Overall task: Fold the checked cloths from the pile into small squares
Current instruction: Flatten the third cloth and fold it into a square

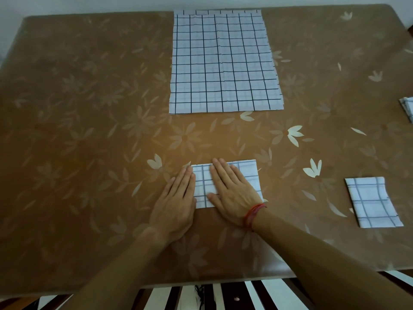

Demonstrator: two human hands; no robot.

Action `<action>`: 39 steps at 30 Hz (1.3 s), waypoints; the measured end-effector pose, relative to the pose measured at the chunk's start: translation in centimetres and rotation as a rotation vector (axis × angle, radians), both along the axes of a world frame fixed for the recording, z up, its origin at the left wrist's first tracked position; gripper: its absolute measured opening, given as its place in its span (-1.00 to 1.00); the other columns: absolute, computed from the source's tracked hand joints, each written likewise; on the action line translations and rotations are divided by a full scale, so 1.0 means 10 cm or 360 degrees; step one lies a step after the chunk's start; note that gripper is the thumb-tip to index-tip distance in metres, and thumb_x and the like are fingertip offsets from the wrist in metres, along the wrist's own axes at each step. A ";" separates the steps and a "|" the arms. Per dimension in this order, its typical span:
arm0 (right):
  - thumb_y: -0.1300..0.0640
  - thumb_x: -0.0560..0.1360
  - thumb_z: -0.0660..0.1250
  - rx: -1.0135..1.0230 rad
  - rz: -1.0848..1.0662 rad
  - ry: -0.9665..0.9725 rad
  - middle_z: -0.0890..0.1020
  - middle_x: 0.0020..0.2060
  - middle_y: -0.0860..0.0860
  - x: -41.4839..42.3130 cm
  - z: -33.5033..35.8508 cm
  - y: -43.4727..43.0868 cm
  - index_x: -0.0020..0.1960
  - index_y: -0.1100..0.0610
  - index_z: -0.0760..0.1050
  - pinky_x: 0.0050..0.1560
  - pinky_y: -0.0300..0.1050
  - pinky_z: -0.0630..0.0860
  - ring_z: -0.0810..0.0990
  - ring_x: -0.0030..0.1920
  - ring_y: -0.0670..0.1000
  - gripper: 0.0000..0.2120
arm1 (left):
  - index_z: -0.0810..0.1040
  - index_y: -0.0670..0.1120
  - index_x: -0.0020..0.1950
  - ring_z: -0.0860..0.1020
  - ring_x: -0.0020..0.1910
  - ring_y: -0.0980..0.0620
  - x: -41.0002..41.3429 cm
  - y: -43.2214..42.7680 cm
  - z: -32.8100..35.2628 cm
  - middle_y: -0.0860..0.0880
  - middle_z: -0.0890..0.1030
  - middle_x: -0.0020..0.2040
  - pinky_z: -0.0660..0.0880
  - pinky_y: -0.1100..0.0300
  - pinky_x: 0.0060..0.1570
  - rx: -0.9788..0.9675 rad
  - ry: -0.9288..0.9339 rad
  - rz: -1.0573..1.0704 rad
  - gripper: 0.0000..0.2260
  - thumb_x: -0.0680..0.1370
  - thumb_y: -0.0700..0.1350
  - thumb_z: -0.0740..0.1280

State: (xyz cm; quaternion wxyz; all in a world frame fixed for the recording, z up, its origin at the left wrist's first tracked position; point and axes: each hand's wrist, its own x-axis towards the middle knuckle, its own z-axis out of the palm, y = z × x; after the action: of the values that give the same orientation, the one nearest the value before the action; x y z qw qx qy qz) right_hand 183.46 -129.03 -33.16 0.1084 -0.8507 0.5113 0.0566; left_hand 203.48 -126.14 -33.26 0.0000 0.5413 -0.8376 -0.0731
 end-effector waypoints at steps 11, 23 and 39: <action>-0.25 0.59 -0.28 0.0065 -0.0175 0.0171 -0.17 0.55 0.08 -0.76 0.09 0.05 0.56 0.19 -0.24 0.54 0.10 -0.07 -0.23 0.54 0.05 -0.30 | 0.14 -0.27 0.54 0.01 0.57 -0.09 -0.03 0.00 0.04 -0.20 0.07 0.57 0.04 0.01 0.48 -0.0002 -0.0058 0.0024 -0.48 0.63 -0.04 -0.09; -0.23 0.38 0.20 0.0003 -0.0234 -0.0055 0.37 0.35 0.09 -0.60 0.36 -0.18 0.54 0.13 0.07 0.47 0.08 0.16 0.29 0.38 0.12 -0.16 | 0.18 -0.27 0.53 0.06 0.56 -0.10 -0.08 0.00 0.07 -0.20 0.12 0.57 0.04 0.00 0.47 0.0003 -0.0062 0.0051 -0.49 0.61 -0.08 -0.02; -0.06 0.32 0.37 0.0321 -0.0472 0.0042 0.57 0.10 0.07 -0.35 0.48 -0.59 0.39 0.17 0.27 0.30 0.06 0.30 0.42 0.22 0.16 -0.29 | 0.11 -0.23 0.55 -0.03 0.57 -0.05 -0.10 0.02 0.06 -0.16 0.03 0.59 -0.02 0.02 0.48 0.0037 -0.0029 0.0119 -0.48 0.61 -0.08 -0.07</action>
State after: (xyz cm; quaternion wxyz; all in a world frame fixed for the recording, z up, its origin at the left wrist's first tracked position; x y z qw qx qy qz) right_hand 180.01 -134.92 -28.33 0.1935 -0.7499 0.6243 0.1021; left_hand 202.50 -125.93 -32.63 -0.0112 0.5729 -0.8159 -0.0776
